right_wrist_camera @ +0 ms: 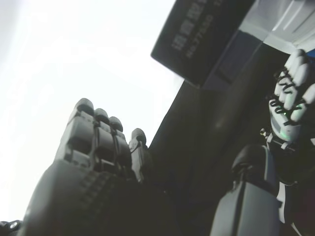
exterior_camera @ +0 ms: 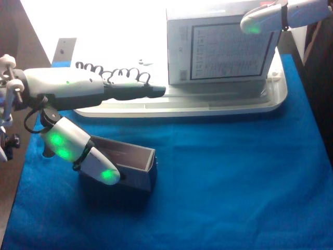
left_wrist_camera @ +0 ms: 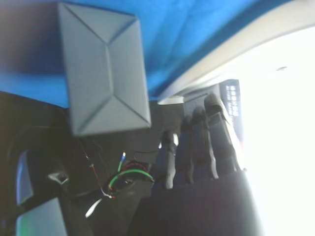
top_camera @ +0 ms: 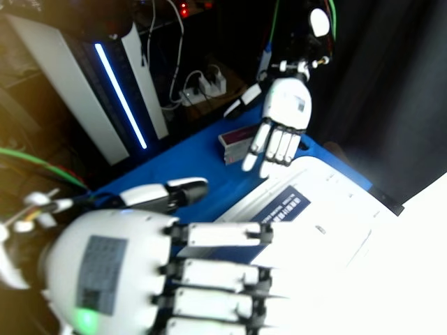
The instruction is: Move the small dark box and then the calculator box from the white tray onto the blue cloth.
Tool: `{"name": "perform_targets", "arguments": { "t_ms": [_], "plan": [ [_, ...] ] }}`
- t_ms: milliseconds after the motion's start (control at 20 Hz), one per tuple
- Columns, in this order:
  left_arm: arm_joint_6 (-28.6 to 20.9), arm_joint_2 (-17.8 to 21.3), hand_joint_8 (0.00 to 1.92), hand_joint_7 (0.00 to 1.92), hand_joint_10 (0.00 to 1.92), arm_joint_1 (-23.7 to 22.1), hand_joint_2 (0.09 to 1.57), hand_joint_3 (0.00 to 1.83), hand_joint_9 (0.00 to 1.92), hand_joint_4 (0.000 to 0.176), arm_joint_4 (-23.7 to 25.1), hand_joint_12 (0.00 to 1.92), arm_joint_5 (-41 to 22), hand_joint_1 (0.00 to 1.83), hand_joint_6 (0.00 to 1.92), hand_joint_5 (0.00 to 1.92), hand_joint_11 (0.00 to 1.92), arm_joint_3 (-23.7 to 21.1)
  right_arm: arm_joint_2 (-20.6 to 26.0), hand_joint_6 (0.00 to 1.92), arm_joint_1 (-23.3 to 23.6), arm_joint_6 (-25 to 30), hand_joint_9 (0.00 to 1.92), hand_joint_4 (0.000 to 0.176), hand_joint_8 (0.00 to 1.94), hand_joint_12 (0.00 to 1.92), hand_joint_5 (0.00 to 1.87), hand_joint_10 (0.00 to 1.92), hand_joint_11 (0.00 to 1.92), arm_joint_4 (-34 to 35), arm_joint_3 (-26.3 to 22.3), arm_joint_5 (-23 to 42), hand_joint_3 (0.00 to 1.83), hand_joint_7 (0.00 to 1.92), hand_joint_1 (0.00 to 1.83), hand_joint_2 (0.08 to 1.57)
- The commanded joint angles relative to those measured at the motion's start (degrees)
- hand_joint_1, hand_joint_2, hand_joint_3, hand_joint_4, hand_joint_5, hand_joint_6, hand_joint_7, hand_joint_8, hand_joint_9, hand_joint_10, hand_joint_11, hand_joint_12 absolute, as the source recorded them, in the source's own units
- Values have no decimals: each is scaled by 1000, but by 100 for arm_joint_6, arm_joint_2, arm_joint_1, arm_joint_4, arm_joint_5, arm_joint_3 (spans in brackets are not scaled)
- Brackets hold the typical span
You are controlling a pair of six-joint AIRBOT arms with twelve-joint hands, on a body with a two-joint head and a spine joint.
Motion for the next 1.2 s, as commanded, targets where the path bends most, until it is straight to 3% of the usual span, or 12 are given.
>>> {"name": "perform_targets", "arguments": {
  "t_ms": [0, 150, 250, 300, 350, 500, 550, 600, 800, 900, 1000, 1150],
  "plan": [
    [-17, -7, 0, 0, 2, -70, 680, 3, 76, 126, -287, 547, -470, 567, 0, 0, 20, -33, -10, 4, 82, 23, 105, 103, 4, 644, 22, 8, 0, 242, 35, 584, 0, 77, 677, 785],
    [-4, -9, 2, 19, 5, -229, 730, 15, 108, 103, -315, 895, -525, 551, 0, 0, 0, 3, -43, 0, 82, 23, 71, 90, 2, 479, 23, 8, 0, 242, 79, 543, 1, 65, 688, 809],
    [108, -9, 4, 58, 12, -425, 772, 7, 197, 72, -394, 995, -472, 408, 0, 0, 0, 87, -89, 1, 82, 24, 153, 90, 3, 780, 32, 15, 0, 241, 123, 445, 0, 101, 685, 785],
    [296, -9, 2, 58, 3, -510, 735, 0, 167, 112, -561, 849, -414, 475, 0, 0, 0, 142, -140, 3, 82, 24, 209, 96, 8, 969, 71, 23, 0, 239, 175, 376, 0, 157, 662, 752],
    [451, -11, 4, 78, 6, -558, 781, 5, 182, 82, -703, 879, -371, 424, 4, 29, 0, 183, -182, 6, 82, 24, 267, 105, 12, 983, 136, 28, 0, 237, 217, 321, 0, 254, 632, 739],
    [770, -47, 3, 39, 2, -670, 796, 2, 126, 139, -1120, 632, -233, 442, 0, 0, 0, 358, -280, 3, 82, 24, 252, 33, 2, 866, 180, 7, 0, 197, 299, 142, 1, 185, 660, 734],
    [817, -68, 3, 39, 2, -704, 796, 2, 126, 139, -1176, 632, -166, 442, 0, 0, 0, 416, -319, 3, 82, 41, 252, 33, 2, 866, 180, 7, 0, 124, 335, 36, 1, 185, 660, 734],
    [832, -100, 0, 3, 11, -752, 765, 0, 27, 147, -1195, 209, -67, 533, 0, 0, 0, 494, -369, 0, 82, 199, 303, 45, 2, 1112, 210, 6, 1, -66, 403, -66, 1, 233, 677, 718],
    [887, -176, 0, 0, 0, -841, 801, 6, 0, 135, -1345, 97, 161, 456, 0, 0, 0, 725, -682, 0, 78, 860, 209, 29, 4, 385, 226, 10, 0, -608, 759, -215, 0, 281, 659, 701],
    [979, -198, 0, 0, 0, -886, 803, 3, 0, 123, -1470, 104, 204, 430, 0, 0, 27, 790, -699, 1, 78, 860, 342, 36, 2, 952, 235, 14, 0, -703, 764, -325, 0, 377, 691, 648],
    [1031, -198, 0, 0, 0, -897, 793, 0, 0, 156, -1579, 105, 211, 415, 0, 0, 24, 826, -710, 0, 78, 864, 403, 45, 11, 1321, 234, 24, 0, -804, 766, -430, 0, 376, 695, 617],
    [1176, -196, 0, 0, 0, -897, 790, 0, 0, 154, -1765, 106, 193, 469, 0, 0, 19, 850, -724, 3, 77, 878, 414, 39, 1, 1364, 255, 14, 0, -900, 765, -519, 6, 339, 714, 644]
  ]
}}
